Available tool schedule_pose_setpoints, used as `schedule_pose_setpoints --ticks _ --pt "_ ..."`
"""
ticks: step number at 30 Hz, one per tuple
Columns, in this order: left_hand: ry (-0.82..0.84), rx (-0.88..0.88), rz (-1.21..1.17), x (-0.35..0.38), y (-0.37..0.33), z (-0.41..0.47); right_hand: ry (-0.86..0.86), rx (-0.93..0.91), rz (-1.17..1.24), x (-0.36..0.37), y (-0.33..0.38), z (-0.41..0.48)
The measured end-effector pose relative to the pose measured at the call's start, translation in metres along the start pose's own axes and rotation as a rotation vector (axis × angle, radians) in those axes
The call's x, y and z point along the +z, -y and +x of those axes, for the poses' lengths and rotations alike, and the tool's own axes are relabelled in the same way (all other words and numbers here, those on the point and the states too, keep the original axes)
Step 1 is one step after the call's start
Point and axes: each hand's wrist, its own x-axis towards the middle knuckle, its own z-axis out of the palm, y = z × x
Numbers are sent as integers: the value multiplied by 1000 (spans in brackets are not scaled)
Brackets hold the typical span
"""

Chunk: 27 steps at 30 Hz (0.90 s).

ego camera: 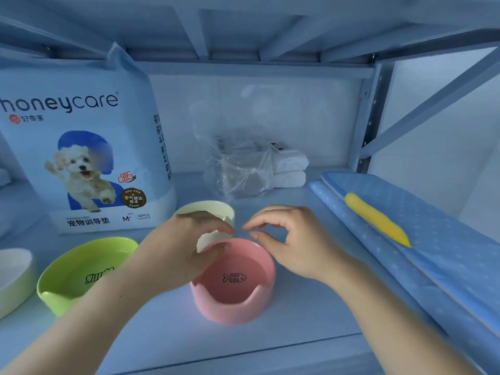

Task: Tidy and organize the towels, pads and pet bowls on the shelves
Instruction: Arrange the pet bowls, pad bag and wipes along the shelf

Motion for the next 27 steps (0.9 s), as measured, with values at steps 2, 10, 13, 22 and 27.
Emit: schedule_pose_setpoints --ticks 2,10,13,22,27 --pt "13 -9 -13 -1 -4 -11 11 -3 10 -1 3 -8" --pt "56 -14 -146 -1 -13 -44 113 -65 124 9 7 -35" --pt "86 -26 -143 8 -16 -47 138 -58 170 13 3 -41" --pt "-19 -59 -85 37 -35 -42 113 -43 166 4 -13 -61" --pt "-20 -16 -282 51 -51 -20 66 29 94 -17 -30 -65"
